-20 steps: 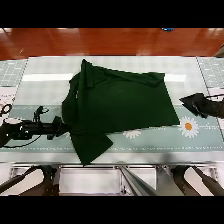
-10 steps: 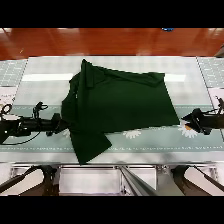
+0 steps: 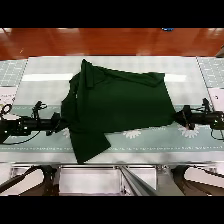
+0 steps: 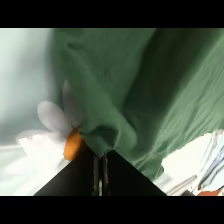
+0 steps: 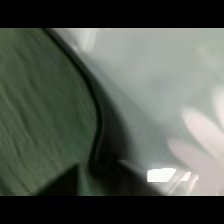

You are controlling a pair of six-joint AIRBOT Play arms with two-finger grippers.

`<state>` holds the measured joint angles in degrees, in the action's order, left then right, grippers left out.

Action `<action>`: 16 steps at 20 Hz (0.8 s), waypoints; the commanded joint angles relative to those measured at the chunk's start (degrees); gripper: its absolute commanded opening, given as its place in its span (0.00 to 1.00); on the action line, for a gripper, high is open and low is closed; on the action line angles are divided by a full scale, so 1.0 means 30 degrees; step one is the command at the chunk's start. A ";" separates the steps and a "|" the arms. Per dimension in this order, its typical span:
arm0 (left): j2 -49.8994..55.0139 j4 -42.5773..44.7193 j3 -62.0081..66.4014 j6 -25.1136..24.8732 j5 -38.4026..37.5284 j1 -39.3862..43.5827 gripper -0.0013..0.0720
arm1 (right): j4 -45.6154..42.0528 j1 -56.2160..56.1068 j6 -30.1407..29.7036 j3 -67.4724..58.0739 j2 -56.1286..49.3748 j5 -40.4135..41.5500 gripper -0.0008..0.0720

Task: Fold the shirts.

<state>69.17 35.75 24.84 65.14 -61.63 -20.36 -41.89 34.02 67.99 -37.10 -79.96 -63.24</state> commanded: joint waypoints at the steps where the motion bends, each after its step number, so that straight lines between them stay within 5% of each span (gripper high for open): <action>1: 0.0007 -0.0204 0.0270 0.0000 0.0087 0.0007 0.04 | 0.0976 -0.2317 -0.0707 -0.1588 -0.0947 0.0051 0.05; 9: -0.2441 -0.5435 1.0411 -0.0102 -0.1217 -0.0007 0.04 | 0.0044 -0.4153 0.2011 -1.4018 0.3133 -0.2834 0.04; 16: -0.4182 -0.4393 2.3044 0.2688 -0.1188 -0.0189 0.04 | -0.0262 -0.4153 0.2849 -2.4239 0.6659 -0.2586 0.04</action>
<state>59.02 21.87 80.29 70.08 -65.43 -20.69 -42.17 21.74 75.20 -99.63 -64.42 -72.10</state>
